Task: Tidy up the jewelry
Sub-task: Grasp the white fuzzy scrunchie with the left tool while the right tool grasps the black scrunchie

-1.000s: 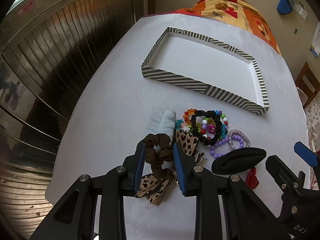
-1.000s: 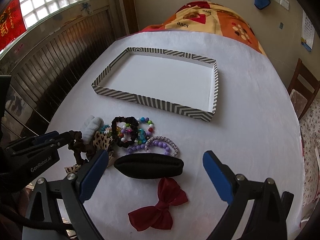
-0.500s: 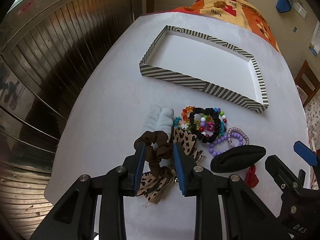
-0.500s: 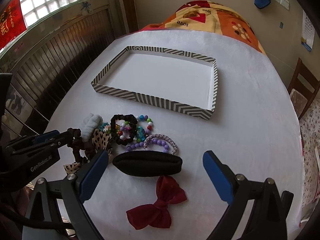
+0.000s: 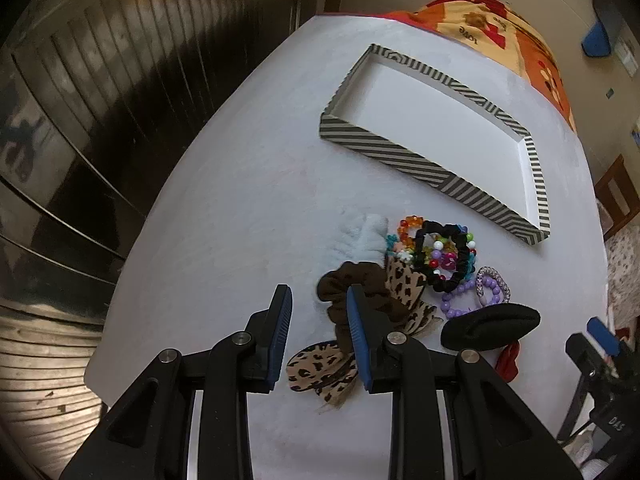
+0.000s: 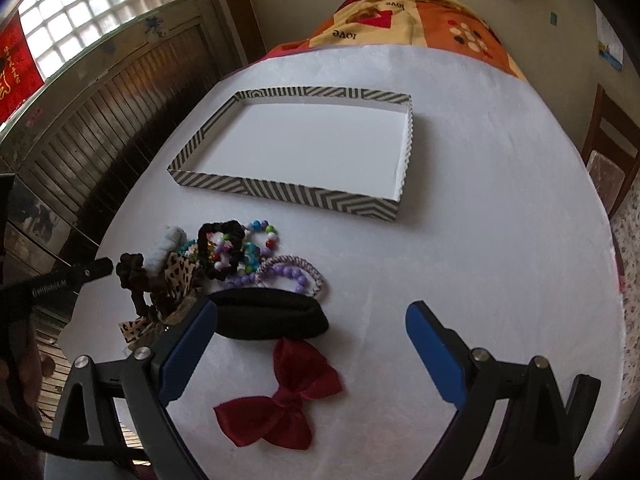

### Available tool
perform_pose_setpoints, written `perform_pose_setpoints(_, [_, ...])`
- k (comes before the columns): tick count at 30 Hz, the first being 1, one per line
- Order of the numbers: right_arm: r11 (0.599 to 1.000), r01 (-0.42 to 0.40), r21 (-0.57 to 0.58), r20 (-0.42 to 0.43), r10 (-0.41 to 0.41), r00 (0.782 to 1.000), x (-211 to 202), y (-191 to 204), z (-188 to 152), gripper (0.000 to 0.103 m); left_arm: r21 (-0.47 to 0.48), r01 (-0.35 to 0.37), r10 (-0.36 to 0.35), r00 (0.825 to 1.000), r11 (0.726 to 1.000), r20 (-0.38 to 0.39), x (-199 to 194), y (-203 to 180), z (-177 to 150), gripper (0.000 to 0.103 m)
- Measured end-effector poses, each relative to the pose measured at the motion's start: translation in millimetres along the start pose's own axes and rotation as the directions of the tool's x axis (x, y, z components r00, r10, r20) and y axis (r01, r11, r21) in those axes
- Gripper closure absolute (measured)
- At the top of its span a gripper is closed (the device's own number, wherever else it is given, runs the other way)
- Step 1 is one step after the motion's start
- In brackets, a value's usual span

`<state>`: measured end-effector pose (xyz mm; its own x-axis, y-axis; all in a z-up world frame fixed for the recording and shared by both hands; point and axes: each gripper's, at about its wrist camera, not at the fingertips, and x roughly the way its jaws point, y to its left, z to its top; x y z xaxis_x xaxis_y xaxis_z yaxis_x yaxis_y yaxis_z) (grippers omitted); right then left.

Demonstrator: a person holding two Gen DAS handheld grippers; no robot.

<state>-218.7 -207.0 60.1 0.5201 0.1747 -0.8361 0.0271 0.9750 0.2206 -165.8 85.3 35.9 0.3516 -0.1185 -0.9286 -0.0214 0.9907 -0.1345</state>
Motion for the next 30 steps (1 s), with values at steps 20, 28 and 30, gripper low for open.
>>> perform_pose_setpoints(20, [0.981, -0.109, -0.161, -0.072, 0.098, 0.993, 65.9, 41.5, 43.7, 0.038, -0.087, 0.134, -0.145, 0.981, 0.987, -0.129, 46.9, 4.8, 46.0, 0.091])
perform_pose_setpoints(28, [0.966, -0.148, -0.210, -0.156, 0.117, 0.981, 111.2, 62.8, 58.3, 0.052, -0.076, 0.155, -0.167, 0.965, 0.985, -0.202, 80.2, 3.4, 55.4, 0.086])
perform_pose_setpoints(30, [0.965, -0.149, -0.218, -0.169, 0.113, 0.979, 120.4, 66.2, 60.6, 0.054, -0.069, 0.165, -0.176, 0.961, 0.984, -0.214, 85.5, 3.2, 56.1, 0.085])
